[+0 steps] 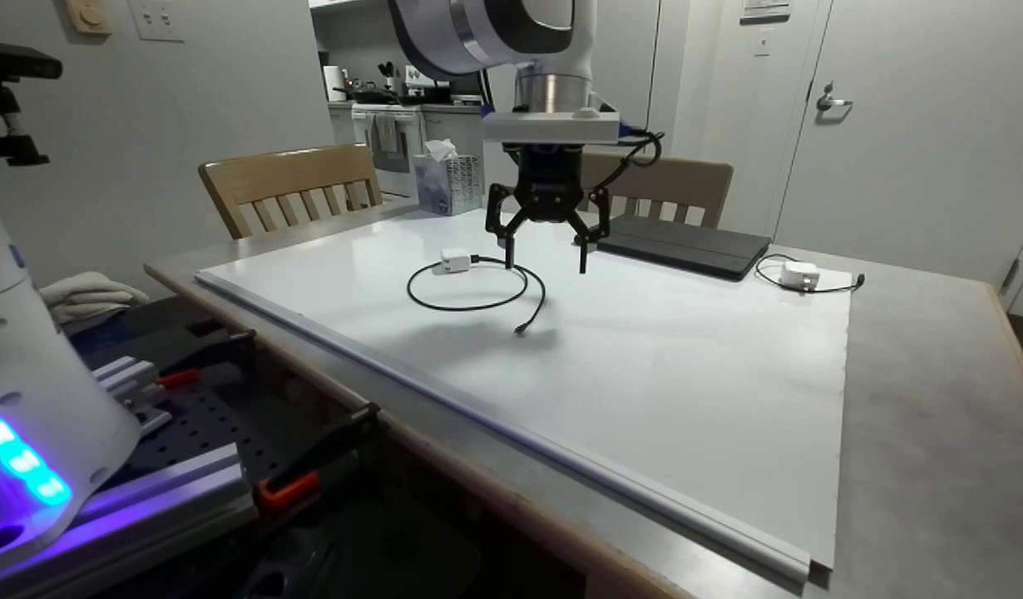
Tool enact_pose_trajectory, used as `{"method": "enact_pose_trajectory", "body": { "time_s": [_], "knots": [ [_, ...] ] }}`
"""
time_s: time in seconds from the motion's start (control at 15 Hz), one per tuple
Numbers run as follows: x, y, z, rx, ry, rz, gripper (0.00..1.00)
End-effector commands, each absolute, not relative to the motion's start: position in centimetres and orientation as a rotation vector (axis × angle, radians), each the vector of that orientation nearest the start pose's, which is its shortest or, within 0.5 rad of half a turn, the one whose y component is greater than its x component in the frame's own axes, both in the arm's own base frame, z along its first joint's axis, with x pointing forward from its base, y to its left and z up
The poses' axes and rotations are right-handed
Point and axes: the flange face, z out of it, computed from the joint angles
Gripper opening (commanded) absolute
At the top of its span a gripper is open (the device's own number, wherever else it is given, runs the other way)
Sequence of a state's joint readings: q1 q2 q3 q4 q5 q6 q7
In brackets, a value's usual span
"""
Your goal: Unwind the black charging cable
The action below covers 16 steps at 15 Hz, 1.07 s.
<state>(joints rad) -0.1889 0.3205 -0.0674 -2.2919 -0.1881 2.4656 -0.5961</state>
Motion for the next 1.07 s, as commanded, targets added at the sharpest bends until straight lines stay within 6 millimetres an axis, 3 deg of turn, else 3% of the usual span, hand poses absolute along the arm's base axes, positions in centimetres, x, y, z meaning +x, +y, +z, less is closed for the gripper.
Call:
{"method": "enact_pose_trajectory", "body": {
  "time_s": [0.0,0.53,1.0],
  "knots": [
    [48.2,-13.5,18.8,-3.081,-0.85,0.216,1.0],
    [48.7,-12.4,18.5,-3.103,-0.832,0.259,1.0],
    [48.8,-11.7,17.3,-3.115,-0.954,0.251,1.0]
  ]
}}
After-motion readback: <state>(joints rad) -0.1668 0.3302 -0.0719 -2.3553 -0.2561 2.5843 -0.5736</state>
